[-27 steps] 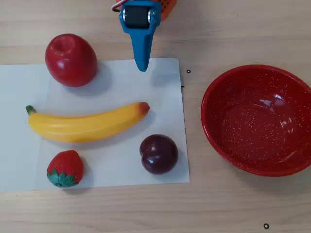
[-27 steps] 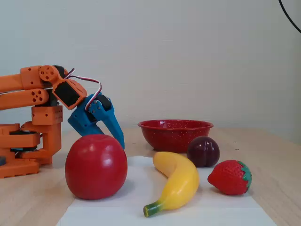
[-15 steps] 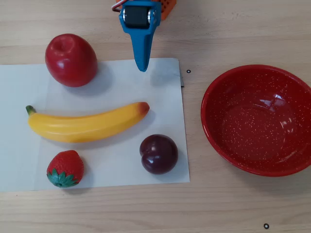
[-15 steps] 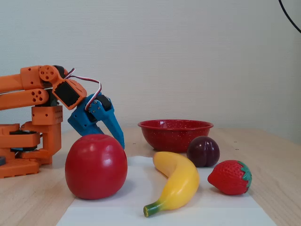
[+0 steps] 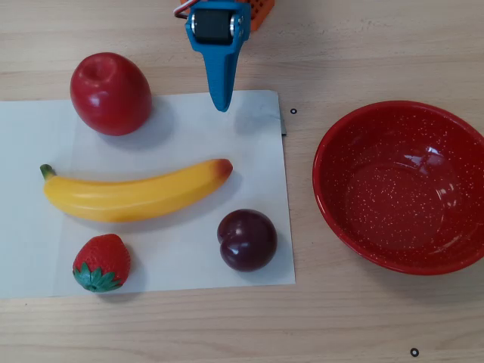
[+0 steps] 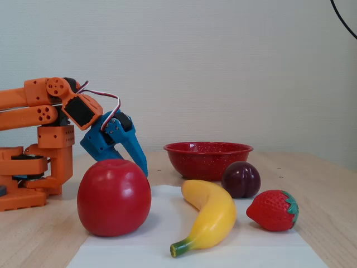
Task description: Grasp the banana and put it in the red bowl
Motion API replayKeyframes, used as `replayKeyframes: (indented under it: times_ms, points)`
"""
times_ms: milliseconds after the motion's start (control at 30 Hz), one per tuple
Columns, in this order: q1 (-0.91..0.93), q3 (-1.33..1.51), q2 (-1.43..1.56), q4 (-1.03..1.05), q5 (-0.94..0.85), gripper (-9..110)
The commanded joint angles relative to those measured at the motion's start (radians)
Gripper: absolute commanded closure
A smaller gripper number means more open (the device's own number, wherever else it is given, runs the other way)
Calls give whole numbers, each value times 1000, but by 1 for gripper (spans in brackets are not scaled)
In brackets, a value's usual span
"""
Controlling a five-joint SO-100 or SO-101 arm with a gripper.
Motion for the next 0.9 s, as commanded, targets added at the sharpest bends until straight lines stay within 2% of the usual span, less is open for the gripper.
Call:
replayKeyframes:
  times_ms: [0,333,867]
  points:
    - [18,12,6,-14,26,101]
    - [-3,-71,-60,63,72,101]
    - [-58,-506,-379,261,175,101]
